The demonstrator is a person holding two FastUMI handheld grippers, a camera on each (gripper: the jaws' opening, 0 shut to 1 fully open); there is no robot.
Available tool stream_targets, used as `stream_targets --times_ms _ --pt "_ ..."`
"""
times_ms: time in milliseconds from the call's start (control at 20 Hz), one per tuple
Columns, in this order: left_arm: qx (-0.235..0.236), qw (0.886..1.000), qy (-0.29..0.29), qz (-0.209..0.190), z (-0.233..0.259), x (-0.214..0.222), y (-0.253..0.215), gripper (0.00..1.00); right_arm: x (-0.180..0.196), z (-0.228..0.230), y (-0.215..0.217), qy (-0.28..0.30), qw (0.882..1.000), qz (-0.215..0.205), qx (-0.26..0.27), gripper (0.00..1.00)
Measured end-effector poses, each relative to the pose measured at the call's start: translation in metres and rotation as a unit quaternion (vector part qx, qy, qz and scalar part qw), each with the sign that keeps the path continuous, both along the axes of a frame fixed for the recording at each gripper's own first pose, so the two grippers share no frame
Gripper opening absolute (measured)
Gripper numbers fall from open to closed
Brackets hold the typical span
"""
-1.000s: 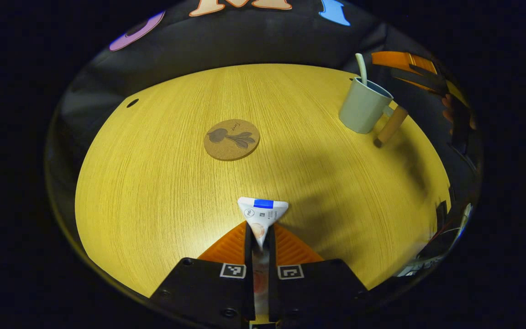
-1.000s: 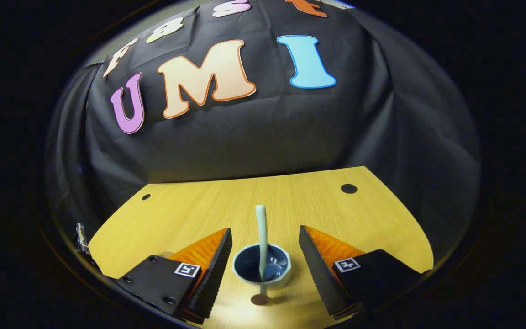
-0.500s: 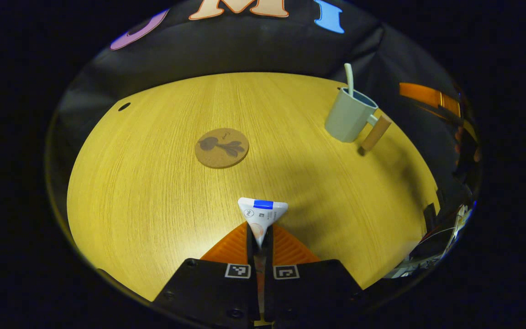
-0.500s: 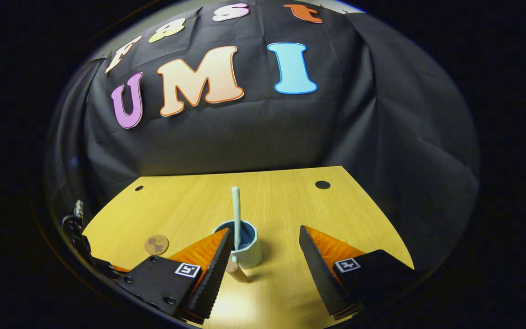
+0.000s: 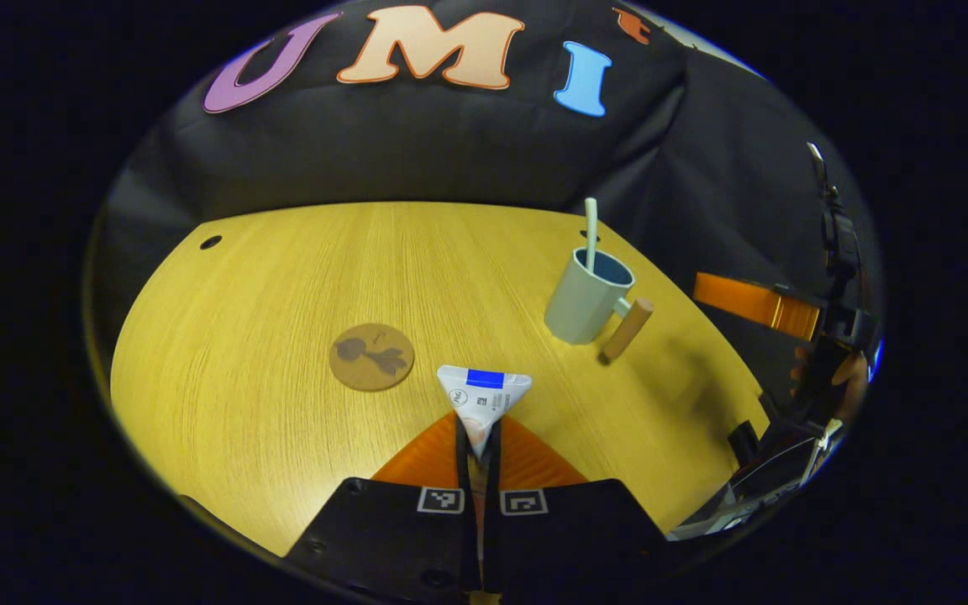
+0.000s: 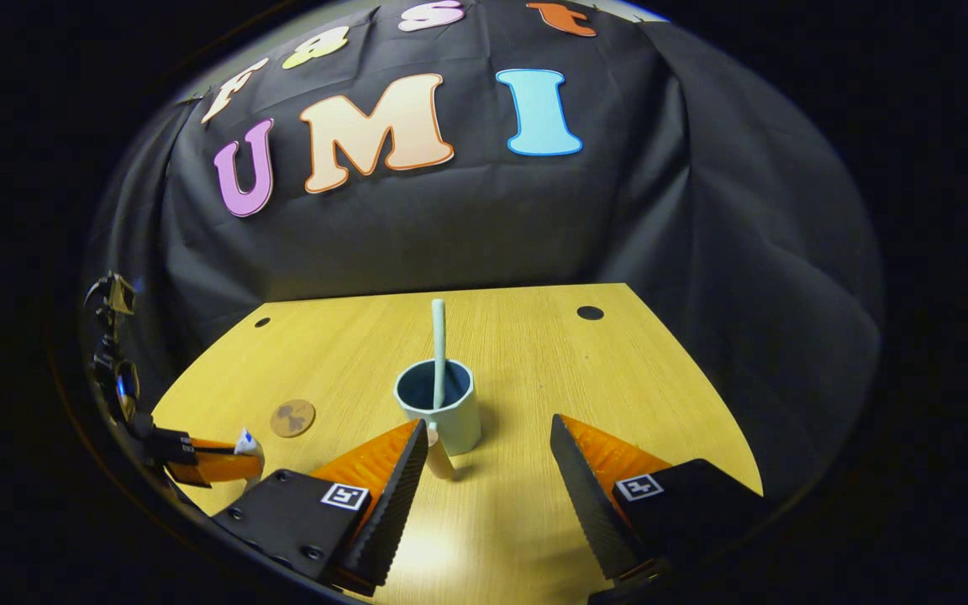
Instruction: Put the toothbrush and toothpaste on the desktop into the cup, then pick up the cup and place it on the coaster on the desktop.
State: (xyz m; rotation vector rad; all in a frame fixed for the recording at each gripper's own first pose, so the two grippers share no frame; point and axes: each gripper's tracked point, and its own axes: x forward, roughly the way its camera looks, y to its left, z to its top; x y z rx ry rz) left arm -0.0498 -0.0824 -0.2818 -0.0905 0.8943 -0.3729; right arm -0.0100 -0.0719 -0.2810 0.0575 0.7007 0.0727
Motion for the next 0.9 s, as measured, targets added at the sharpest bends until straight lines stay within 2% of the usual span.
stream_targets --times_ms 250,300,750,800,850,900 --pt "-0.02 0.999 -0.041 -0.02 0.03 0.029 -0.026 0.01 -0.015 -0.001 0.001 0.009 1.0 0.006 0.006 0.91" --pt "-0.023 0.998 -0.051 -0.026 0.036 0.034 -0.031 0.01 -0.019 -0.002 0.001 0.011 1.0 0.008 0.006 0.84" --pt "-0.052 0.99 -0.112 -0.072 0.085 0.084 -0.096 0.01 -0.055 -0.005 -0.004 0.028 0.999 0.016 0.008 0.84" --pt "-0.054 0.989 -0.118 -0.076 0.089 0.089 -0.102 0.02 -0.059 -0.007 -0.005 0.031 0.999 0.016 0.009 0.91" --pt "-0.057 0.987 -0.128 -0.078 0.094 0.096 -0.109 0.01 -0.063 -0.008 -0.007 0.033 0.999 0.015 0.009 0.84" --pt "-0.059 0.986 -0.135 -0.082 0.101 0.102 -0.116 0.01 -0.068 -0.009 -0.008 0.035 0.999 0.015 0.009 0.84"
